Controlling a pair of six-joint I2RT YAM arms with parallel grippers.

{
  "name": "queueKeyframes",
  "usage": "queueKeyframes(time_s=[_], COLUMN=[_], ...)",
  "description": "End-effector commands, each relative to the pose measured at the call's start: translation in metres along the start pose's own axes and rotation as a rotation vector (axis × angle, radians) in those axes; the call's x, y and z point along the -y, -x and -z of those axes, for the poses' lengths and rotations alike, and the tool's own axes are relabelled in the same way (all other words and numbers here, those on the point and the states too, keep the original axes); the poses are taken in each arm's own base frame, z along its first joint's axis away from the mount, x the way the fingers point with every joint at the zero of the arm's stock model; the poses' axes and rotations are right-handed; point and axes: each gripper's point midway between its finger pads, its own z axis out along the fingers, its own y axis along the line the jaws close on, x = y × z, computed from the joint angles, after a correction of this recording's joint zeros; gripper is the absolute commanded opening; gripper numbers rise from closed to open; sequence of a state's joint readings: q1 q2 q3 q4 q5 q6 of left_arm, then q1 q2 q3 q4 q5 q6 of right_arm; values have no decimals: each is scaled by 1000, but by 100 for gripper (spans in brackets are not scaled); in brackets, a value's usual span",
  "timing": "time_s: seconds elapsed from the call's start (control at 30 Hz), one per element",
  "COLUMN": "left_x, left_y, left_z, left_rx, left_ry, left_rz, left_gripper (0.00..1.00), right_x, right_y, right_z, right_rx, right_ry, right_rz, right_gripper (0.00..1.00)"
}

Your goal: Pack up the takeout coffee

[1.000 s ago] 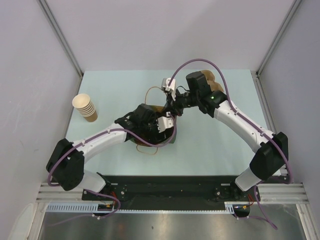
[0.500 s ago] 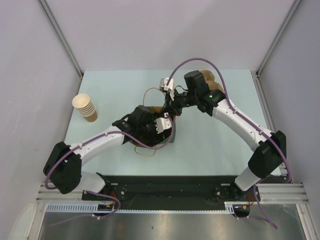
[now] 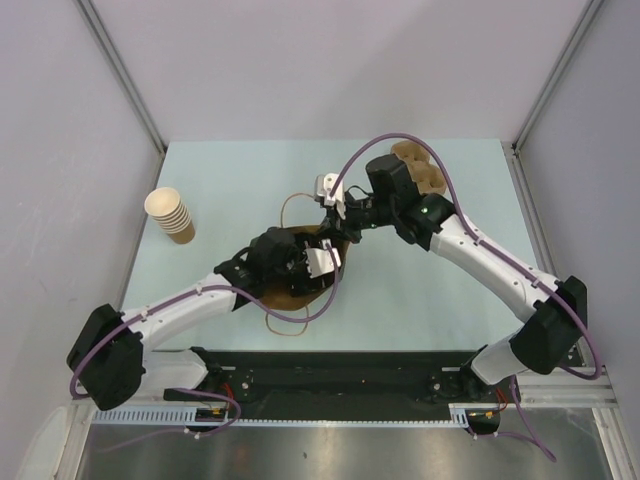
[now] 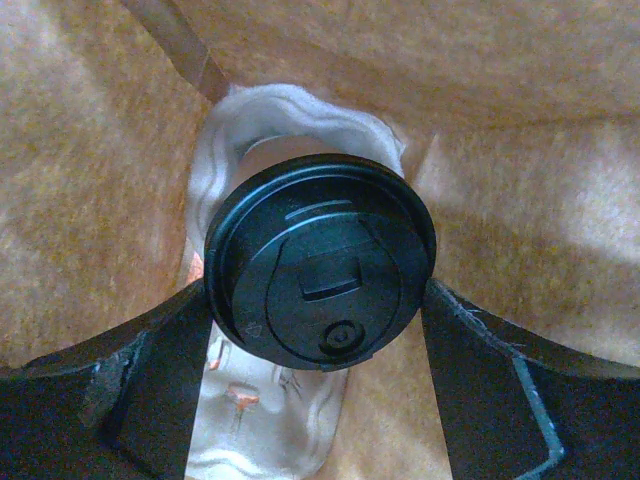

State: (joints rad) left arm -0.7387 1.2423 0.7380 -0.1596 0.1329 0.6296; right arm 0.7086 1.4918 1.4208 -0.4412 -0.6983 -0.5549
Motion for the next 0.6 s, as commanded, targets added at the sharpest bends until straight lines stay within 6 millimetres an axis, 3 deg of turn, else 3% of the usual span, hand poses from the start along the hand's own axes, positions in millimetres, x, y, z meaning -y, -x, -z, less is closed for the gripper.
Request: queueKeyframes(time_s=[0.0, 0.27, 0.33, 0.57], left_x=[-3, 3, 5, -1], left_y=[5, -5, -10, 0], left_z=[7, 2, 0, 1], left_rx=[53, -3, -35, -33], left_ry=[37, -4, -20, -25], left_rz=[14, 77, 83, 92], left_gripper=[0, 0, 6, 34], right_x=[-9, -19, -19, -9], right_y=[54, 51, 51, 41], right_z=[19, 21, 22, 21], right_rx=[137, 131, 137, 146], right_ry=[-12, -7, 1, 24], right_rz=[171, 196, 172, 91], right_gripper=[0, 0, 0, 0])
